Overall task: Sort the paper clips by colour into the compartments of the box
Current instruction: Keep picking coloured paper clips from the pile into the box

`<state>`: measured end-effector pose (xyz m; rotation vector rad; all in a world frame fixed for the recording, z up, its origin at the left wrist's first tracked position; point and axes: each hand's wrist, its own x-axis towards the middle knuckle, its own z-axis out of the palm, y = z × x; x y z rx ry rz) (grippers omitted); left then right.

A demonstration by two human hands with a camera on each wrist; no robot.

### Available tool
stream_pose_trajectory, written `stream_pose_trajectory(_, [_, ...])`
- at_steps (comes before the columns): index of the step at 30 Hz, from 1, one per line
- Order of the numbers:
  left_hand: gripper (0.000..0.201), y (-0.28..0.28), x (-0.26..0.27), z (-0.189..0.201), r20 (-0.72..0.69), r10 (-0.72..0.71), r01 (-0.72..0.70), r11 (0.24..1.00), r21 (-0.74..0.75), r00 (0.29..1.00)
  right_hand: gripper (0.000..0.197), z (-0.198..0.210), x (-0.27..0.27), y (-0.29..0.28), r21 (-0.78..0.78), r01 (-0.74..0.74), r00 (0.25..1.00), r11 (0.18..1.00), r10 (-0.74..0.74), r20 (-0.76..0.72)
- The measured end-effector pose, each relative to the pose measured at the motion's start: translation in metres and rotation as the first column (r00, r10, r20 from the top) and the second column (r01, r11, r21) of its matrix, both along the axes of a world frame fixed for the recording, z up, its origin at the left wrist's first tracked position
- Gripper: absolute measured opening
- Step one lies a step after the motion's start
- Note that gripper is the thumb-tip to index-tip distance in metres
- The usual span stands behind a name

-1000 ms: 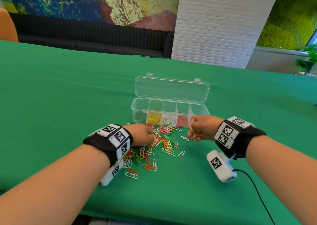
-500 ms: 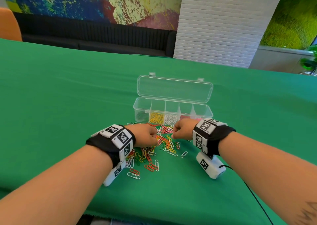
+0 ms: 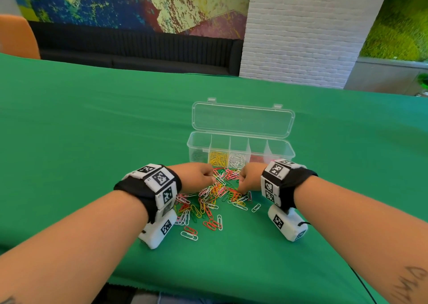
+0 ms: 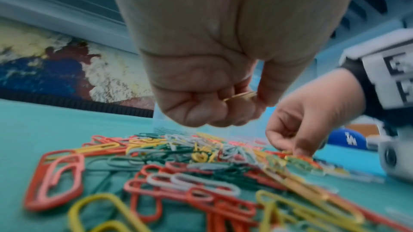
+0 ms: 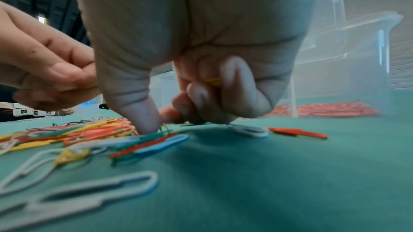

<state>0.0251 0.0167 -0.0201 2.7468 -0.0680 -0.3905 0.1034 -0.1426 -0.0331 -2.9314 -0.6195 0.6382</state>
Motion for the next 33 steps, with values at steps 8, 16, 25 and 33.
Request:
stream_pose_trajectory(8, [0.038, 0.026, -0.015, 0.005, -0.171, 0.138, -0.187, 0.931, -0.313, 0.976, 0.016, 0.016, -0.003, -0.018, 0.266, 0.134, 0.983, 0.955, -0.094, -0.156])
stream_pose_trajectory(16, [0.011, 0.016, -0.025, 0.009, -0.077, -0.061, 0.069, 0.992, 0.106, 0.995, 0.030, 0.014, -0.002, -0.032, 0.508, 0.299, 0.925, 0.808, -0.115, -0.362])
stream_pose_trajectory(25, [0.014, 0.007, -0.021, 0.000, -0.070, -0.212, 0.223, 0.946, 0.236, 0.975, 0.029, 0.014, -0.016, -0.033, 0.443, 0.330, 0.885, 0.834, -0.110, -0.452])
stream_pose_trajectory(33, [0.011, 0.020, -0.021, 0.006, 0.018, -0.106, 0.106, 0.994, 0.004, 0.994, 0.022, 0.010, -0.026, -0.031, 0.375, 0.198, 0.935, 0.906, -0.061, -0.349])
